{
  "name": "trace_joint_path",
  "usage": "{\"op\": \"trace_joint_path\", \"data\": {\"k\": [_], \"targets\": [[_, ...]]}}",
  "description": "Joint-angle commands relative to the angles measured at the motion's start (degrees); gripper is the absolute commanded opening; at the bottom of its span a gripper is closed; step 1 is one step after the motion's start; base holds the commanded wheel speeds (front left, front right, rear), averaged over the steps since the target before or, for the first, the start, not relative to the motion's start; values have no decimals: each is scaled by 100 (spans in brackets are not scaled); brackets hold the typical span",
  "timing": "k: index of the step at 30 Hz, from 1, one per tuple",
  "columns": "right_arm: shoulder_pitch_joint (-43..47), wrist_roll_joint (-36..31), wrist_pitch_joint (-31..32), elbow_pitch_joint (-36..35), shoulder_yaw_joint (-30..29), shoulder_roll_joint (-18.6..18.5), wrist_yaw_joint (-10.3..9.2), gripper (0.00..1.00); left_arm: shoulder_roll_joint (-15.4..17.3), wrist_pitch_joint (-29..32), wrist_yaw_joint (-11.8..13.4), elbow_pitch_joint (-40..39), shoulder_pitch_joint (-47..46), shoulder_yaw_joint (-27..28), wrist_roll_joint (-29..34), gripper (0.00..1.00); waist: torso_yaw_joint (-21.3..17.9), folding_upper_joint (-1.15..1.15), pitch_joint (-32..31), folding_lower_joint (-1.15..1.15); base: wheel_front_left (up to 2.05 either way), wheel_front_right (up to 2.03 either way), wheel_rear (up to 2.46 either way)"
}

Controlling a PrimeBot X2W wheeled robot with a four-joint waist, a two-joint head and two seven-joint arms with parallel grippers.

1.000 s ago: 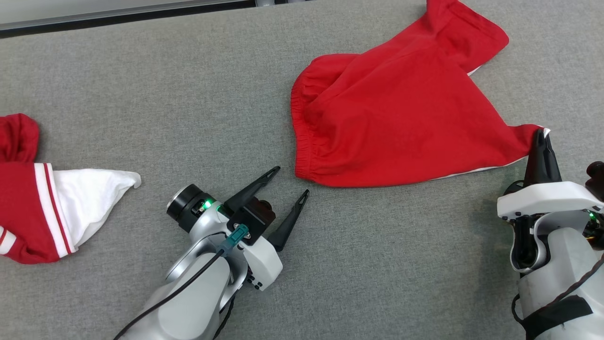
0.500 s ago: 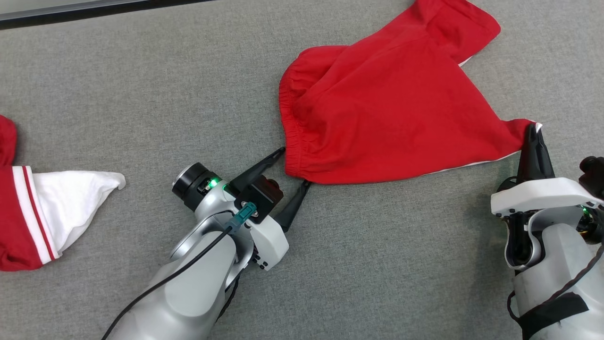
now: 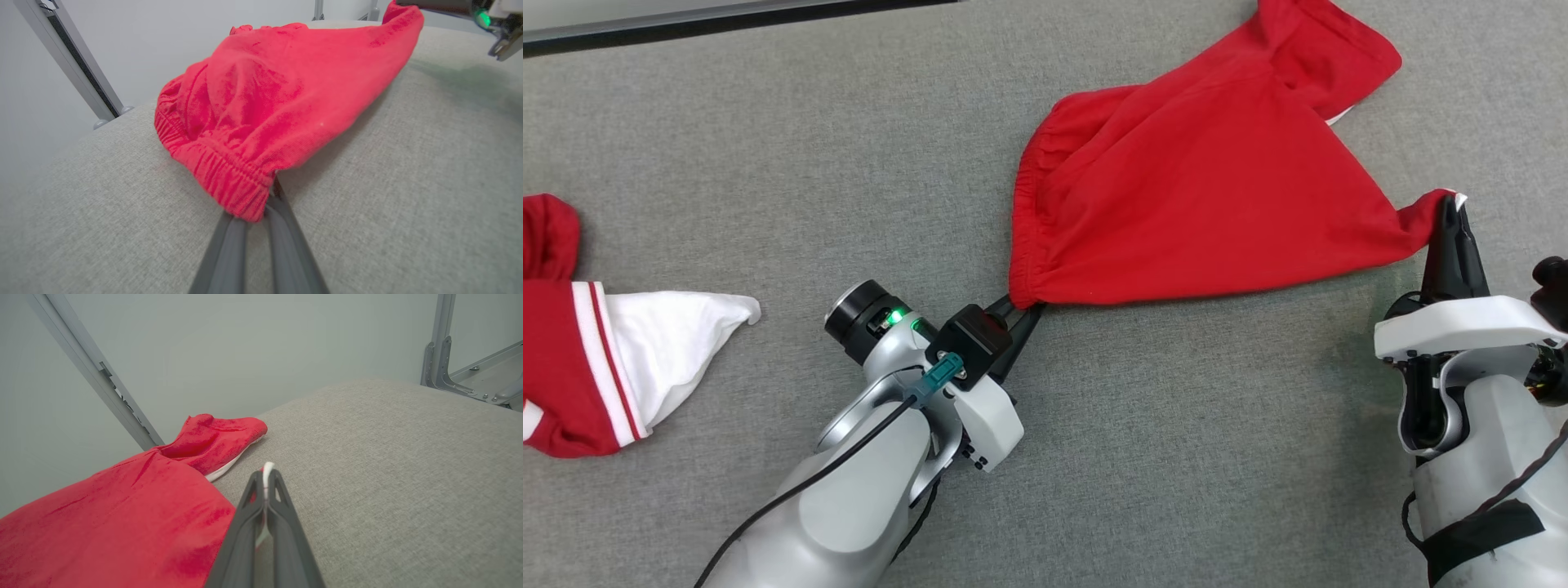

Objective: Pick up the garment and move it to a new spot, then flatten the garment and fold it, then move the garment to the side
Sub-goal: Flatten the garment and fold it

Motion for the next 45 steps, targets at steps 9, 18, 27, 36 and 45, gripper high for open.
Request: {"op": "trace_joint_path", "data": {"k": [9, 18, 27, 36, 45], "targets": [[-137, -39, -24, -690, 397, -90, 0, 0, 407, -1, -4, -507, -103, -211, -550, 0, 266, 0, -739, 0, 0, 0, 0], [-541, -65, 64, -1329, 667, -395, 0, 0, 904, 357, -3, -822, -887, -741, -1808, 0, 379, 0, -1433, 0, 0, 0, 0], [-874, -492, 304, -1918, 87, -161, 0, 0, 1494, 1670, -3, -1603, -1547, -959, -3451, 0, 428, 0, -1943, 0, 0, 0, 0], [-503, -1008, 1052, -2851, -279, -18, -1, 0, 1989, 2711, 132, -2617, -1471, -615, -4676, 0, 470, 0, -2151, 0, 0, 0, 0], [-960, -848, 1631, -3245, -281, -20, -1, 0, 2287, 3238, 418, -3081, -1923, -362, -4871, 0, 431, 0, -1362, 0, 0, 0, 0]]}}
